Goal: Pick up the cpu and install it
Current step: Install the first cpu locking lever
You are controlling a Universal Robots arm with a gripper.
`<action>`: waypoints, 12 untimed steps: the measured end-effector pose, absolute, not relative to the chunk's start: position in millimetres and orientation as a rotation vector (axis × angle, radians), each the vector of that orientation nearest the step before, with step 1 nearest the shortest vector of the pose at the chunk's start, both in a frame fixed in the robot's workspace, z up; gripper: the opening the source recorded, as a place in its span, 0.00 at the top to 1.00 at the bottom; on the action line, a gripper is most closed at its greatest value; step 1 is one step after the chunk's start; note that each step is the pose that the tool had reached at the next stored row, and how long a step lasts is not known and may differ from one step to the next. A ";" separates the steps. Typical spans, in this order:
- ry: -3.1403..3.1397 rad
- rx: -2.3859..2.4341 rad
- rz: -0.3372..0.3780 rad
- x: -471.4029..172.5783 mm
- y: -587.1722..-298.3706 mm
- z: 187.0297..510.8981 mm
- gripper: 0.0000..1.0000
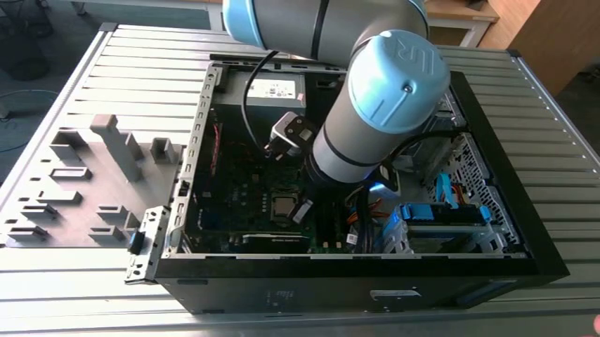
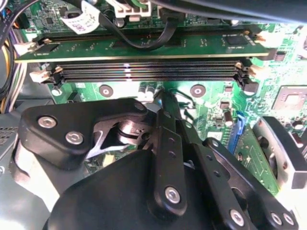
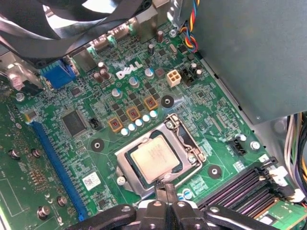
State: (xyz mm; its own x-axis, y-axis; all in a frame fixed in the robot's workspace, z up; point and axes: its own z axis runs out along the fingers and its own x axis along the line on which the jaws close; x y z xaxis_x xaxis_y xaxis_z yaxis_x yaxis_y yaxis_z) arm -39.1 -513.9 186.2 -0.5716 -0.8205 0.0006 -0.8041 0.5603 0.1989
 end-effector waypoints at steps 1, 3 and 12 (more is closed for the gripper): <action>-2.692 1.405 -0.270 -39.0 -514.2 186.2 0.89; -2.692 1.405 -0.270 -39.0 -514.6 186.3 0.89; -2.693 1.406 -0.275 -39.0 -514.7 198.8 0.89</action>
State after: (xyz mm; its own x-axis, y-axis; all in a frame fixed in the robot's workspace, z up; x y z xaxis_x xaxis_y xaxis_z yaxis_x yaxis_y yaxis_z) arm -39.0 -514.7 198.8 -0.5715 -0.8206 -0.0023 -0.8041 0.5595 0.2008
